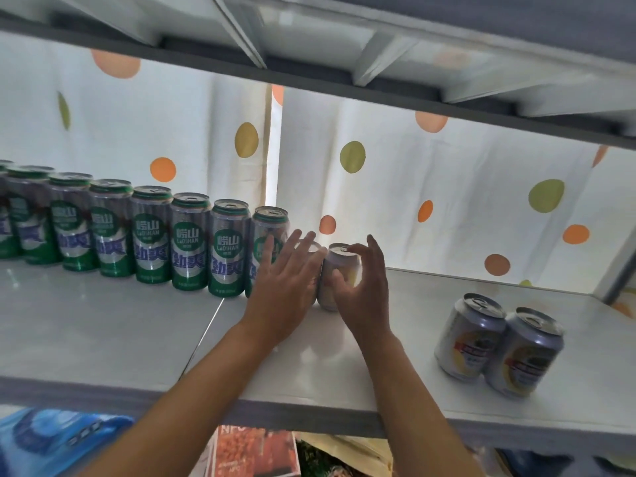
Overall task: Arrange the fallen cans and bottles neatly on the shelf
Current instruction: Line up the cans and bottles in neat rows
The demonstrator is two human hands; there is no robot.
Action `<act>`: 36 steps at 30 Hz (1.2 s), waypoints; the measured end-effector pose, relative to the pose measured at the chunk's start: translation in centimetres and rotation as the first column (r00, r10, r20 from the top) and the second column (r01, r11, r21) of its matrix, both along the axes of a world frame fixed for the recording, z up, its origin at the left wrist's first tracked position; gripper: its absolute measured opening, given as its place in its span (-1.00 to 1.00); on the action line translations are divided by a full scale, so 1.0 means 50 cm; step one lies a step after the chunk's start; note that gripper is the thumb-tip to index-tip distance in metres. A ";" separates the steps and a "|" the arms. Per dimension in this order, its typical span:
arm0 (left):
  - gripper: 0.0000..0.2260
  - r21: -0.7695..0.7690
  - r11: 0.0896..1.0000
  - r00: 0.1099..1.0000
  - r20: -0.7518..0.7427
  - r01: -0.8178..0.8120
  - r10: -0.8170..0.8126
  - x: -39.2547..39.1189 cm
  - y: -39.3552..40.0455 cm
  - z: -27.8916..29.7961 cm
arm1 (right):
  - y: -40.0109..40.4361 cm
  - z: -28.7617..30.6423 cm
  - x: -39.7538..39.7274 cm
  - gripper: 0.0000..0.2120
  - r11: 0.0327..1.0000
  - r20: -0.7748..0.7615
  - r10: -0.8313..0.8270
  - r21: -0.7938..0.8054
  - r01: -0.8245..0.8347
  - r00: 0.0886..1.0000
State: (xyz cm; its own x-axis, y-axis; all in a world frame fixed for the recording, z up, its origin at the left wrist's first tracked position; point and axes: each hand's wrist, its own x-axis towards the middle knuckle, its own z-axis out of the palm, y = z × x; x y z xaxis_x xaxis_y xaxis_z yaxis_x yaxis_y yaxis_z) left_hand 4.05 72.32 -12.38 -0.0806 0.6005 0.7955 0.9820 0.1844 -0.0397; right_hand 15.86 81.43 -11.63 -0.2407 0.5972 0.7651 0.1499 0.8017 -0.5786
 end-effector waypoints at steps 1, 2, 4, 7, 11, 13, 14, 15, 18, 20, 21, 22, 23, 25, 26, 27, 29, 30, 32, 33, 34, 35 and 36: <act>-0.53 0.016 1.000 0.999 0.030 0.019 -0.020 0.010 -0.006 0.004 | -0.010 0.006 0.011 -0.64 0.999 -0.028 -0.021 0.046 0.022 0.999; -0.51 0.038 0.999 0.996 0.086 0.033 -0.036 0.022 -0.013 0.006 | -0.023 0.013 0.023 -0.65 0.996 -0.067 -0.036 0.078 0.041 0.997; -0.49 0.079 0.995 0.970 0.227 0.064 -0.081 0.059 -0.027 0.011 | -0.052 0.026 0.058 -0.67 0.991 -0.138 -0.037 0.123 0.054 0.990; -0.47 0.078 0.983 0.926 0.331 0.166 -0.182 0.133 -0.032 0.016 | -0.078 0.046 0.131 -0.69 0.972 -0.174 -0.004 0.229 0.044 0.985; -0.44 0.068 0.969 0.928 0.278 0.238 -0.248 0.229 -0.002 0.052 | -0.059 0.089 0.229 -0.80 0.936 -0.255 -0.094 0.307 0.172 0.962; -0.44 0.047 0.951 0.923 0.233 0.305 -0.308 0.280 0.023 0.072 | -0.043 0.104 0.280 -0.81 0.918 -0.258 -0.136 0.330 0.220 0.956; -0.44 0.037 0.939 0.913 0.222 0.342 -0.341 0.304 0.034 0.080 | -0.034 0.106 0.307 -0.80 0.907 -0.253 -0.163 0.341 0.246 0.954; -0.46 0.029 0.926 0.902 0.220 0.376 -0.373 0.328 0.045 0.087 | -0.023 0.107 0.336 -0.80 0.898 -0.244 -0.195 0.346 0.273 0.950; -0.56 0.028 0.894 0.867 0.230 0.447 -0.441 0.379 0.069 0.098 | 0.014 0.095 0.416 -0.78 0.902 -0.198 -0.268 0.292 0.317 0.943; -0.59 0.022 0.872 0.843 0.246 0.489 -0.479 0.403 0.082 0.095 | 0.037 0.079 0.461 -0.76 0.904 -0.160 -0.302 0.266 0.335 0.940; -0.60 0.025 0.865 0.836 0.243 0.502 -0.492 0.412 0.087 0.093 | 0.046 0.071 0.479 -0.76 0.906 -0.115 -0.317 0.258 0.336 0.941; -0.62 0.030 0.860 0.830 0.248 0.509 -0.500 0.419 0.091 0.089 | 0.052 0.063 0.492 -0.78 0.913 -0.047 -0.322 0.247 0.323 0.946; -0.63 0.039 0.858 0.822 0.268 0.512 -0.503 0.425 0.096 0.085 | 0.058 0.056 0.505 -0.80 0.927 0.035 -0.314 0.227 0.298 0.949; -0.67 0.052 0.857 0.798 0.340 0.513 -0.498 0.431 0.104 0.076 | 0.065 0.044 0.523 -0.81 0.957 0.166 -0.266 0.166 0.240 0.949; -0.69 0.049 0.859 0.789 0.372 0.510 -0.489 0.432 0.106 0.071 | 0.068 0.039 0.529 -0.80 0.964 0.190 -0.251 0.142 0.227 0.949; -0.70 0.040 0.864 0.788 0.391 0.502 -0.476 0.432 0.108 0.068 | 0.071 0.036 0.534 -0.80 0.968 0.194 -0.242 0.123 0.221 0.951; -0.69 0.025 0.876 0.802 0.390 0.481 -0.452 0.436 0.110 0.062 | 0.076 0.033 0.542 -0.83 0.977 0.178 -0.210 0.065 0.202 0.961; -0.67 0.021 0.883 0.811 0.385 0.469 -0.440 0.439 0.110 0.059 | 0.078 0.031 0.545 -0.85 0.983 0.167 -0.183 0.023 0.182 0.969; -0.61 0.028 0.905 0.826 0.397 0.425 -0.401 0.445 0.113 0.055 | 0.082 0.029 0.550 -0.84 0.990 0.152 -0.105 -0.082 0.118 0.983; -0.57 0.035 0.918 0.830 0.414 0.396 -0.374 0.448 0.116 0.051 | 0.084 0.026 0.553 -0.80 0.988 0.151 -0.055 -0.133 0.075 0.987; -0.54 0.039 0.927 0.833 0.426 0.373 -0.353 0.448 0.120 0.047 | 0.085 0.023 0.555 -0.74 0.984 0.151 -0.004 -0.176 0.031 0.989; -0.53 0.036 0.933 0.838 0.430 0.357 -0.337 0.449 0.123 0.043 | 0.086 0.020 0.558 -0.68 0.977 0.147 0.043 -0.212 -0.011 0.988; -0.52 0.031 0.937 0.841 0.431 0.347 -0.326 0.450 0.126 0.039 | 0.088 0.017 0.560 -0.62 0.969 0.143 0.079 -0.242 -0.043 0.987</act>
State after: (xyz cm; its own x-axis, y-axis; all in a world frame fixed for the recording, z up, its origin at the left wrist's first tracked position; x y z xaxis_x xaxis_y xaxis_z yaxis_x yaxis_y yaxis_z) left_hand 26.54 78.63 -10.43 -0.1886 0.6876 0.7011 0.9068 -0.1521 0.3931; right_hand 43.86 85.82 -10.76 -0.3835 0.7380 0.5553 0.2046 0.6542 -0.7281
